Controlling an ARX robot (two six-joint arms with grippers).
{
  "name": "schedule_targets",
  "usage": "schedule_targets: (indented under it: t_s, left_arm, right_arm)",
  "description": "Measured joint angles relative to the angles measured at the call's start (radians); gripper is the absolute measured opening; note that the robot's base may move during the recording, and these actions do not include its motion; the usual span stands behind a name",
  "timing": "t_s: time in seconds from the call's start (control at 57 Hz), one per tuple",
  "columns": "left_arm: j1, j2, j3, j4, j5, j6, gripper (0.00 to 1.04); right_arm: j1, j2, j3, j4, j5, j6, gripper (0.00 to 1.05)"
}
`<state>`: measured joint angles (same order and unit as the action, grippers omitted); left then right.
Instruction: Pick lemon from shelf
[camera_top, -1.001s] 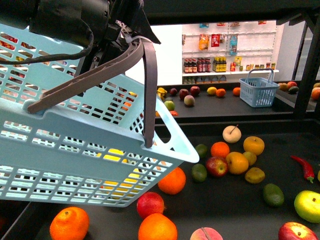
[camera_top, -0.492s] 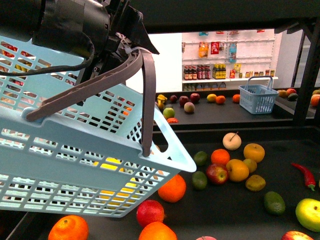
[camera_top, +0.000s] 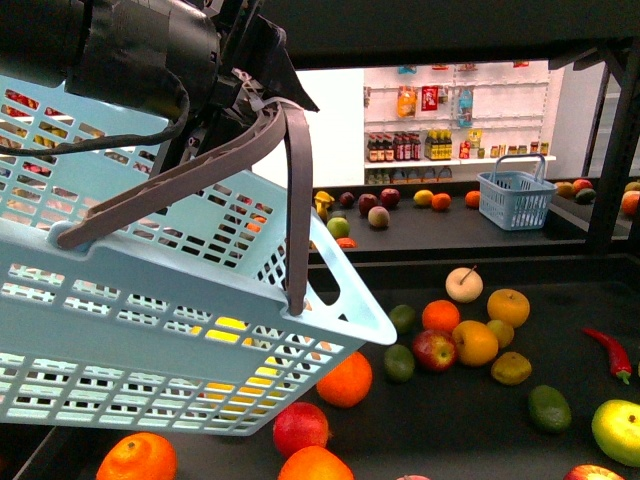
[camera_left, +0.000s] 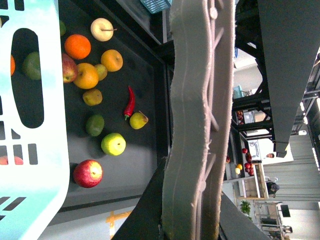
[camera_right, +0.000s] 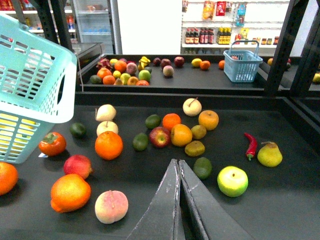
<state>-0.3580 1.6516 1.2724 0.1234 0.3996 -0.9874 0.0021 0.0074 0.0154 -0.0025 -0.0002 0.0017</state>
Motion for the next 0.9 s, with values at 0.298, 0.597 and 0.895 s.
schedule_targets:
  t_s: [0.298,0.597,0.895]
  left_arm:
    - [0.0,0.0,0.0,0.0,0.0,0.0,0.1]
    - [0.036,0.0,0.002,-0.003,-0.06,-0.045,0.1]
    - [0.181,0.0,0.002,0.149,-0.275,-0.202,0.1]
  right_arm:
    - [0.0,0.0,0.0,0.0,0.0,-0.001,0.32]
    - [0.0,-0.002,0.0,0.0,0.0,-0.001,0.82]
    - [0.0,-0.002,0.0,0.0,0.0,0.0,0.97]
